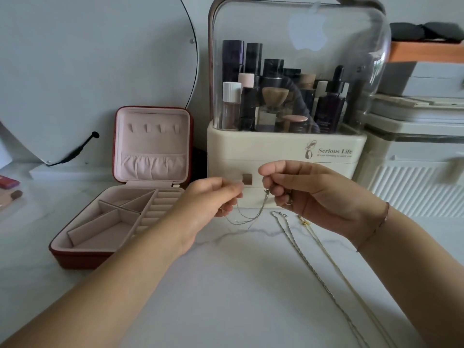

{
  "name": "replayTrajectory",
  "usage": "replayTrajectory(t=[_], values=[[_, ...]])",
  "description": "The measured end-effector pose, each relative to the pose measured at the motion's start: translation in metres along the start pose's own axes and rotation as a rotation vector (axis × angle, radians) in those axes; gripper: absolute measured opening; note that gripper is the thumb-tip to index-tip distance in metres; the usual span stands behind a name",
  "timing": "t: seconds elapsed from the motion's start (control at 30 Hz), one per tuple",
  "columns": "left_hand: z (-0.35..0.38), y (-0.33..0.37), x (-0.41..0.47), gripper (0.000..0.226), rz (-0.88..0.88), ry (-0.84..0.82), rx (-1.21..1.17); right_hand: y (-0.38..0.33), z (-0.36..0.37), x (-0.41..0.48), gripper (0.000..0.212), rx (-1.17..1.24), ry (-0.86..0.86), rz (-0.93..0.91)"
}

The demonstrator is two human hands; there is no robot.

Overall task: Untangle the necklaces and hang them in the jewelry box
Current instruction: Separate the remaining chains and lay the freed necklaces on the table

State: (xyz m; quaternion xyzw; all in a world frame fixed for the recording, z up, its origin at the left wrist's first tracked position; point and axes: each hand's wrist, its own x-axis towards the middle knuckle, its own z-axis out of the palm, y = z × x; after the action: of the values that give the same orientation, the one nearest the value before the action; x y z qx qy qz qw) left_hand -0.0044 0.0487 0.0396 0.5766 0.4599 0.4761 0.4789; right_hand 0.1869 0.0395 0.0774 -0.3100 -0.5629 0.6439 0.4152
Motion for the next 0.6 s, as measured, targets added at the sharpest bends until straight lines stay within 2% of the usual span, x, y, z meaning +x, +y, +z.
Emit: replayTrajectory(t=[0.1,0.2,0.33,0.43,0.6], values=[[0.002,0.0003,-0.0039,0.013,0.008,-0.063,0.057,0.0026,0.0031,0.0006,0.024,0.056,-0.06,-0.011],[0.0016,0.0008,-0.0051,0.036,0.003,-0.148,0.006,0.0042,0.0044,0.0012,0.025,0.085,-0.077,-0.013],[0.0033,0.0061,-0.0075,0.034,-0.001,-0.29,-0.147,0.0027,0.0034,0.0009,0.025,0.081,-0.054,-0.016],[0.0054,0.007,-0.0095,0.025,0.016,-0.304,-0.158,0.0016,0.0034,0.0002,0.023,0.094,-0.031,-0.011],[0.005,0.0052,-0.0095,0.027,0.03,-0.258,-0.119,0.0018,0.0034,0.0006,0.024,0.087,-0.013,0.004]])
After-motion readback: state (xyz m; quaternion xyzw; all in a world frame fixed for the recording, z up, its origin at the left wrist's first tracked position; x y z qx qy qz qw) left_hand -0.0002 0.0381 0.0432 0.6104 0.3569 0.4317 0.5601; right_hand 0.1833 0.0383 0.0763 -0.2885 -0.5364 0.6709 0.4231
